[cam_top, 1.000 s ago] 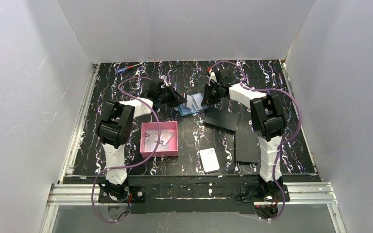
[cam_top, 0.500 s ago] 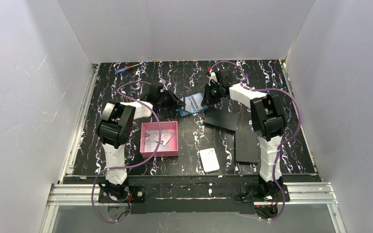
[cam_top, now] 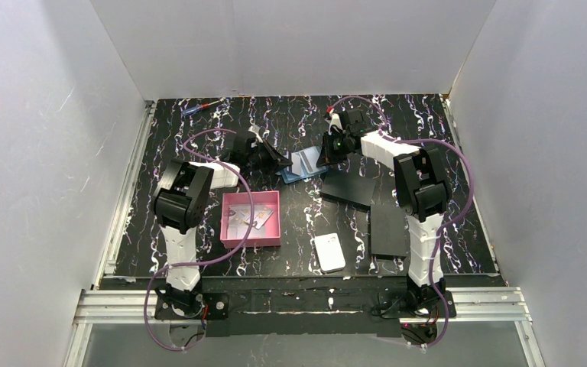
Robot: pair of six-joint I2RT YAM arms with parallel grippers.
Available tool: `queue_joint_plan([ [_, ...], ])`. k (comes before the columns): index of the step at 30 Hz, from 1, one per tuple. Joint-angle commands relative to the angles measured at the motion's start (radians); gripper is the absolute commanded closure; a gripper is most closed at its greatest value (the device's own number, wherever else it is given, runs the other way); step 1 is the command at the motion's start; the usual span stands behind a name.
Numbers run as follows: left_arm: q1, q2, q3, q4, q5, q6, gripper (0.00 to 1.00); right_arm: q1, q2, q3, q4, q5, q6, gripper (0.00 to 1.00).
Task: Put the credit cards into the card holder
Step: Insert the credit card into the card holder.
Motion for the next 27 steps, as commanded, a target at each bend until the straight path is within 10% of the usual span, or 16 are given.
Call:
queue_joint_plan([
  [1,-0.004,-0.031,-0.005,0.034,0.013,-0.009,1.0,-0.007,0.041,0.025,-0.033,0.04,-0.028,0.99],
  [27,-0.009,-0.078,-0.031,0.073,-0.013,-0.011,1.0,-0.007,0.051,0.034,-0.043,0.029,-0.031,0.99],
])
